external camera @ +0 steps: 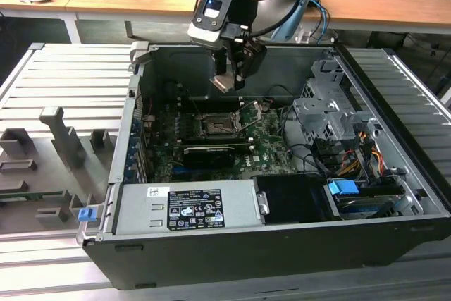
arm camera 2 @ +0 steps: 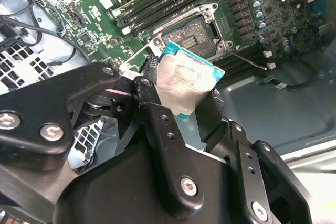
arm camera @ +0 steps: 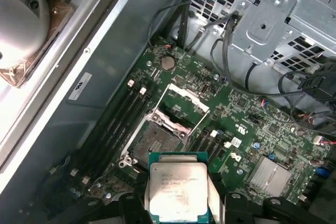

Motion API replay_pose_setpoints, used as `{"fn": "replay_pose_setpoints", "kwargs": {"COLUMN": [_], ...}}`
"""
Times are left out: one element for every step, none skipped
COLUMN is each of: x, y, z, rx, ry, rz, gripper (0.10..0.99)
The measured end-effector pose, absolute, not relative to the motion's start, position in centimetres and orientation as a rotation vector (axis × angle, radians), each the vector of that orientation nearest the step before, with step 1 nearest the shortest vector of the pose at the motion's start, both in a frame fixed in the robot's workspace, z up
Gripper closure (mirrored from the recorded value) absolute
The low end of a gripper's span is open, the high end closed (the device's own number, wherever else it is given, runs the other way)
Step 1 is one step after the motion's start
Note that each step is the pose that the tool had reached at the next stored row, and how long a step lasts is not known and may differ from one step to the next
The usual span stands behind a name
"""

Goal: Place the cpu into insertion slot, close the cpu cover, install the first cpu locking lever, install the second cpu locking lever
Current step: 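Place the cpu into insertion slot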

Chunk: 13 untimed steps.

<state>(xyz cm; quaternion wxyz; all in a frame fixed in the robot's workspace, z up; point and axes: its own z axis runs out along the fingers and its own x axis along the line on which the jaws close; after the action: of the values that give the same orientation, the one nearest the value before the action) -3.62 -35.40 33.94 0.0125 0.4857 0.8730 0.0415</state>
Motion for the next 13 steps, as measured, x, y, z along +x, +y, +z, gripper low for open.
{"fn": "replay_pose_setpoints", "kwargs": {"x": [-3.62,-3.62,-3.62,-3.62,-3.62,-3.62,-3.62,-3.62,-3.62,-3.62,-3.62,-3.62,-3.62], "y": [-35.40,-35.40,-35.40,-35.40,-35.40,-35.40,-35.40,-35.40,-35.40,-35.40,-35.40,-35.40,-35.40], "z": [33.86,33.78,33.72,33.69,33.68,33.67,33.65,33.63,33.55,33.50,33.48,33.46,33.42], "rx": [1.520,1.524,1.527,1.529,1.530,1.531,1.532,1.533,1.536,1.539,1.540,1.541,1.543], "ry": [2.717,2.715,2.714,2.712,2.711,2.711,2.710,2.710,2.708,2.706,2.706,2.705,2.703], "rz": [0.129,0.129,0.129,0.129,0.129,0.129,0.129,0.129,0.129,0.129,0.129,0.129,0.129], "gripper": [0.553,0.553,0.553,0.553,0.553,0.553,0.553,0.553,0.553,0.553,0.553,0.553,0.553]}}
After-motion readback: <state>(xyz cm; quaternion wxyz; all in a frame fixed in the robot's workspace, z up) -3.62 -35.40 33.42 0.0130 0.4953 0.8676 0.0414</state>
